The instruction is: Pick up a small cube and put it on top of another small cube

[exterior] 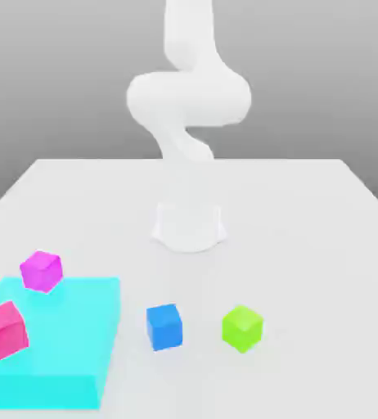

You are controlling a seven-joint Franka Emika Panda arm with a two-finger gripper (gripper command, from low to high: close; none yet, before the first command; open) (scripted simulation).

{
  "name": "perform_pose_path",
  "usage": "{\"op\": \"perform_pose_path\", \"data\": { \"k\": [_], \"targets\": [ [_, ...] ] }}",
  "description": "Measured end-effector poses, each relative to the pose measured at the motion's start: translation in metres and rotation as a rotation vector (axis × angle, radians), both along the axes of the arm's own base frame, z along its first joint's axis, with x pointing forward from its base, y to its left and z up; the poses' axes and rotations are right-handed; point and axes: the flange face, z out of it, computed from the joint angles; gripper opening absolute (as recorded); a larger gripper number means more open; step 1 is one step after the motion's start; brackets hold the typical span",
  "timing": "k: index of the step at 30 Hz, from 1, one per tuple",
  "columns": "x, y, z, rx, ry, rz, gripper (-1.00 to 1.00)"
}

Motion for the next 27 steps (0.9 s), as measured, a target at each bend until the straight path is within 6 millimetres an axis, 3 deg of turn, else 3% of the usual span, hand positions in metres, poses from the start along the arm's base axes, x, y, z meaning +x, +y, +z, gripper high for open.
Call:
{"op": "perform_pose_path", "data": {
  "k": [4, 8, 12, 17, 21, 27],
  "targets": [
    [0.041, 0.024, -0.099, 0.04, 0.135, -0.126, 0.0],
    [0.057, 0.038, -0.199, 0.087, 0.264, -0.252, 0.0],
    [0.05, 0.047, -0.3, 0.144, 0.397, -0.386, 0.0],
    [0.011, 0.059, -0.403, 0.223, 0.553, -0.55, 0.0],
    [-0.031, 0.075, -0.46, 0.283, 0.662, -0.656, 0.0],
    [-0.031, 0.078, -0.483, 0.31, 0.67, -0.685, 0.0]
  ]
}}
